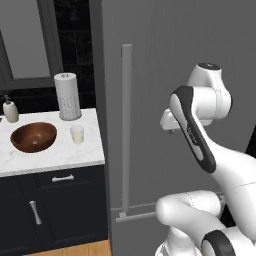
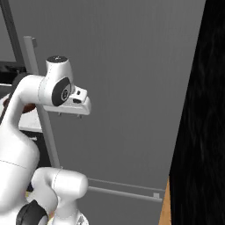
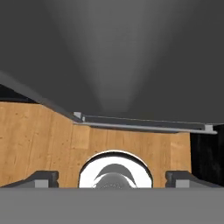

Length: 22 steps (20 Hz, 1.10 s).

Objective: Grab a lemon wedge from the fridge and one ice cube from the ice bowl, and put them in the glass of lemonade.

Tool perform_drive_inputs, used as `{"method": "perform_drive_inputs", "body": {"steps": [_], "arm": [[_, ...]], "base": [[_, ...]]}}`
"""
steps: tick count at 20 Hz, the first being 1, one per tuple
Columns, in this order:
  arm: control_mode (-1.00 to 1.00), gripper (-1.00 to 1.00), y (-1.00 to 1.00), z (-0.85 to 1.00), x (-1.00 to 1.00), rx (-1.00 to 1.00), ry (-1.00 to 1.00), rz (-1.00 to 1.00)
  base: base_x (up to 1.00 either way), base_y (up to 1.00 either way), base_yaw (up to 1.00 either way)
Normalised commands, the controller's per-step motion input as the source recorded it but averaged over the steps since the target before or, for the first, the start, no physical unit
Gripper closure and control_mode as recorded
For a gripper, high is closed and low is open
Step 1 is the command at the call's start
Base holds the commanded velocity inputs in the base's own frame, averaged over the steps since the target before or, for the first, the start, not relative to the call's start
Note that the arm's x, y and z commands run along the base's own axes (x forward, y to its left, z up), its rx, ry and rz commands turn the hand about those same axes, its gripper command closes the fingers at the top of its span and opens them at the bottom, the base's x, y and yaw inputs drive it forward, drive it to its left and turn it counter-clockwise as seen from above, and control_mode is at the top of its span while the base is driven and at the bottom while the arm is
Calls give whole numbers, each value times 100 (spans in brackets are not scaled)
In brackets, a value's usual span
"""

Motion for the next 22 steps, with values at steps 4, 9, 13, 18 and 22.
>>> {"method": "perform_drive_inputs", "body": {"steps": [4, 9, 13, 18, 22], "arm": [[-100, -100, -5, -62, -85, 0, 0, 0], [-100, -100, 2, -67, -74, 0, -6, 0], [-100, -100, 55, -49, -58, -1, -21, 5], [-100, -100, 52, -29, -4, -1, -22, 1], [-100, -100, -9, 20, 0, 2, -24, 0]], "base": [[0, 0, 0], [0, 0, 0], [0, 0, 0], [0, 0, 0], [0, 0, 0]]}}
